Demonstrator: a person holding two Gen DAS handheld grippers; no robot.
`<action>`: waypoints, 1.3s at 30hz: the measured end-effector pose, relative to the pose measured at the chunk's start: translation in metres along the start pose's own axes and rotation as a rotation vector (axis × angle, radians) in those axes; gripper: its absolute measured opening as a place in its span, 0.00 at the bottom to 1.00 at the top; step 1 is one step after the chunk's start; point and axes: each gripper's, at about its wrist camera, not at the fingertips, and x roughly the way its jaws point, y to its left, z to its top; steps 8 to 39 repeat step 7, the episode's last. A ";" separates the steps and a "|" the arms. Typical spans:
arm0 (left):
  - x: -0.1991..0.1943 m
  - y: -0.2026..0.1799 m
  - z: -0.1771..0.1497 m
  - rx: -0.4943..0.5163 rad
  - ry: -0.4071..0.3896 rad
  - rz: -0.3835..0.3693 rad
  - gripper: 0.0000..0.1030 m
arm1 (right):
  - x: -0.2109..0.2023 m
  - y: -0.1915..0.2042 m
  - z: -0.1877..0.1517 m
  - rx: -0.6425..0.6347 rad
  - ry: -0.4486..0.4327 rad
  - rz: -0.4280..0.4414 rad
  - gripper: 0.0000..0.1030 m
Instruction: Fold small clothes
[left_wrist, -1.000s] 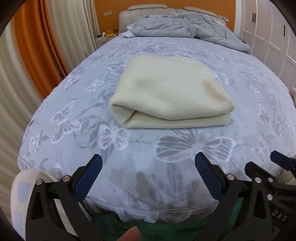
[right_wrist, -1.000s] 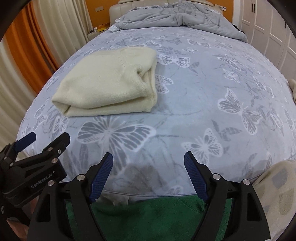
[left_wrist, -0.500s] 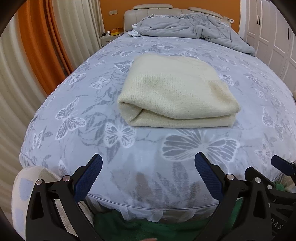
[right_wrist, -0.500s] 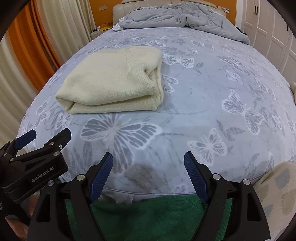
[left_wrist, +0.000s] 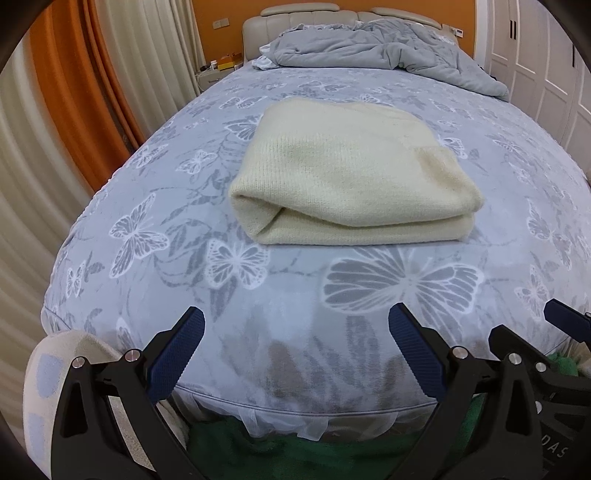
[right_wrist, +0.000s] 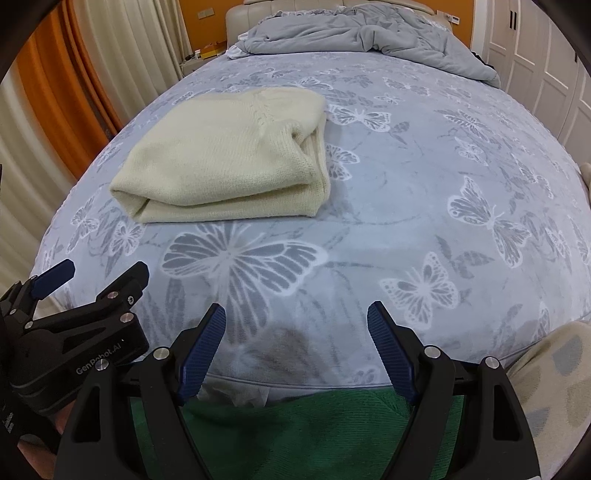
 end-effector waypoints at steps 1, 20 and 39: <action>0.000 0.000 0.000 0.002 0.003 0.002 0.95 | 0.000 0.001 0.000 0.000 -0.001 -0.001 0.75; 0.001 -0.002 0.000 0.008 0.005 0.013 0.95 | 0.000 0.003 -0.001 0.006 -0.008 -0.002 0.75; 0.001 -0.002 0.000 0.008 0.005 0.013 0.95 | 0.000 0.003 -0.001 0.006 -0.008 -0.002 0.75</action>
